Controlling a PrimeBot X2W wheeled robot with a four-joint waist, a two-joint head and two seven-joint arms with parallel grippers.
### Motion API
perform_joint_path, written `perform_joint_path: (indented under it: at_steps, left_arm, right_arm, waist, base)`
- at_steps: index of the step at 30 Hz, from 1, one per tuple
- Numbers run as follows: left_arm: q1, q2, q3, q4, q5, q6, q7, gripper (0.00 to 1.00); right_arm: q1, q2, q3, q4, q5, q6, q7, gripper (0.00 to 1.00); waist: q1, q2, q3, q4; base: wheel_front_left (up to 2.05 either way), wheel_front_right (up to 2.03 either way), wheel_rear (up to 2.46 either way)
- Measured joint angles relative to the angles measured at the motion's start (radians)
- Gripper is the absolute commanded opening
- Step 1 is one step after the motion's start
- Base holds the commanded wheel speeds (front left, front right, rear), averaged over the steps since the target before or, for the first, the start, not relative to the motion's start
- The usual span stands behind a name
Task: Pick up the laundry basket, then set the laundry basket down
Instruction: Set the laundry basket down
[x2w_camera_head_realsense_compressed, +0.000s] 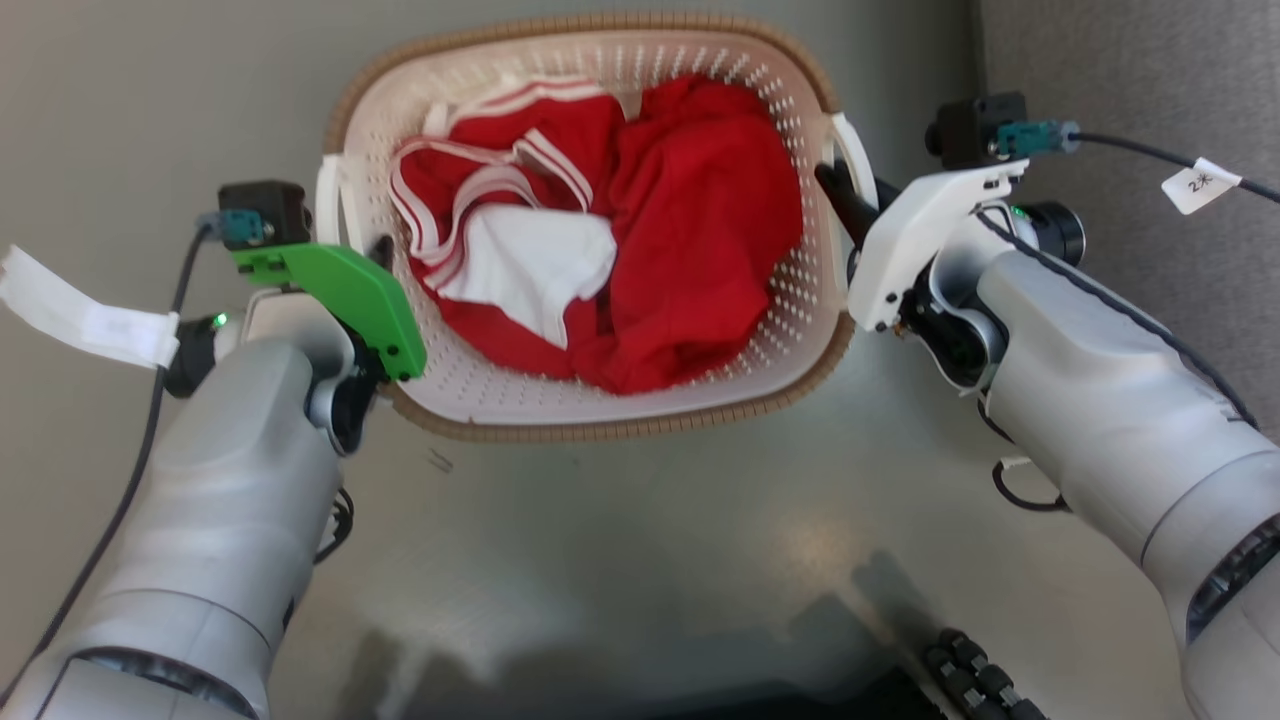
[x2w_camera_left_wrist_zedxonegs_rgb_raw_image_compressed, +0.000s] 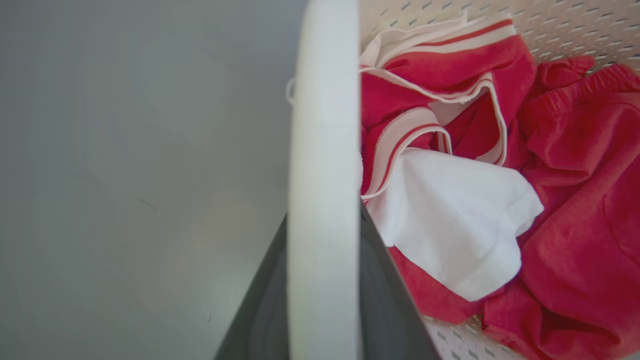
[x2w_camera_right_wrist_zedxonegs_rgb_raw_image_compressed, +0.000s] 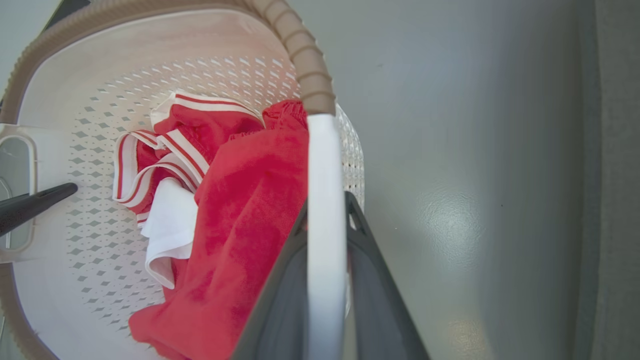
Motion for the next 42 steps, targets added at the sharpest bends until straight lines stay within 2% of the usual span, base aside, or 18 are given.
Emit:
perform_joint_path:
  at_steps: [19,40,41,42]
  left_arm:
    - [-0.092,0.009,0.002,0.028,0.017,-0.001,-0.073,0.00]
    - [-0.127,0.008,-0.005,0.069,0.030,-0.017,-0.114,0.00]
    - [-0.129,0.008,-0.006,0.071,0.030,-0.019,-0.118,0.00]
    - [-0.130,0.008,-0.007,0.072,0.030,-0.019,-0.119,0.00]
  right_arm:
    - [-0.079,0.015,0.004,0.015,-0.004,0.000,-0.090,0.00]
    - [-0.082,0.030,0.022,0.042,0.020,0.000,-0.115,0.00]
    - [-0.082,0.031,0.023,0.043,0.020,0.000,-0.116,0.07]
    - [-0.082,0.031,0.023,0.044,0.020,0.000,-0.116,0.28]
  waist:
    - [0.0000,0.0000,0.183,0.001]
    - [-0.0002,0.0000,0.230,-0.008]
    - [-0.0001,0.0000,0.230,-0.008]
    - [-0.0001,0.0000,0.231,-0.009]
  base:
    - [0.00,0.00,0.00]
    - [0.00,0.00,0.00]
    - [0.00,0.00,0.00]
    - [0.00,0.00,0.00]
